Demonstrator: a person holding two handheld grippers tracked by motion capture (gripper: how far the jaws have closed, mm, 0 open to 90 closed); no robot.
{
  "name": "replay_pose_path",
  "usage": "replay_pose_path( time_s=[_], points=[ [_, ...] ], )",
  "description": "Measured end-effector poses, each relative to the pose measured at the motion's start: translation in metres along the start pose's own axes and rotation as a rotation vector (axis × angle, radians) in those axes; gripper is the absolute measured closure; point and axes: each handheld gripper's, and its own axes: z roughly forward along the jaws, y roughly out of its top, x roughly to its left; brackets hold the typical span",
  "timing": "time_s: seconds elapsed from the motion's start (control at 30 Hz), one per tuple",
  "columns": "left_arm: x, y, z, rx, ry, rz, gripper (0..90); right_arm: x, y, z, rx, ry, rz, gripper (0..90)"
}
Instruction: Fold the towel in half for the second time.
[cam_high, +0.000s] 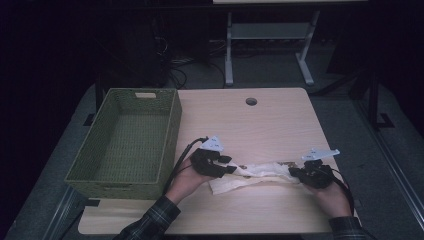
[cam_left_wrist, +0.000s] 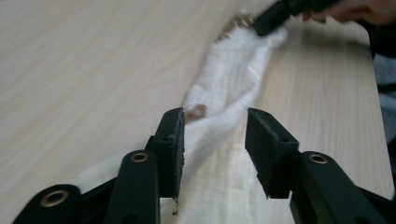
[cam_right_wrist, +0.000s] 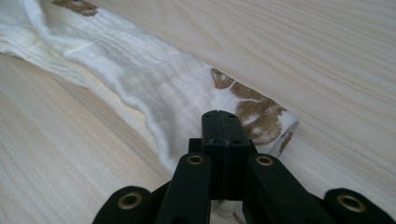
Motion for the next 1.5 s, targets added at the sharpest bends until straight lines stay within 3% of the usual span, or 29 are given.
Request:
replay_pose_path(
  time_s=[0.23,0.5,0.7,0.8,0.83,1.07,1.27,1.4,1.5],
  points=[
    [0.010,0.013,-0.009,-0.038,0.062,0.010,62.4,-0.001,-0.009,0.001,0.028,0.004,0.007,90.0],
    [0.037,0.017,0.012,-0.001,0.148,-0.032,73.0,-0.003,-0.013,0.003,0.032,0.008,0.001,90.0],
    [0.050,0.009,0.037,0.083,0.101,-0.074,89.3,-0.004,-0.014,0.003,0.030,0.011,0.006,90.0],
    [0.050,0.006,0.038,0.130,0.077,-0.068,89.5,-0.004,-0.014,0.003,0.030,0.011,0.005,90.0],
    [0.048,0.005,0.038,0.122,0.076,-0.080,89.5,-0.004,-0.014,0.003,0.030,0.011,0.005,90.0],
    [0.021,-0.002,0.017,0.140,0.044,-0.041,89.5,-0.003,-0.014,0.003,0.030,0.006,0.007,90.0],
    [-0.007,-0.020,0.013,0.189,0.006,-0.013,89.5,-0.003,-0.014,0.003,0.029,0.004,0.011,90.0],
    [-0.017,-0.035,0.015,0.251,0.008,0.006,89.4,-0.003,-0.015,0.002,0.029,0.001,0.014,90.0],
    [-0.018,-0.045,0.015,0.251,0.005,-0.010,89.3,-0.004,-0.015,0.002,0.027,-0.009,0.008,90.0]
  ],
)
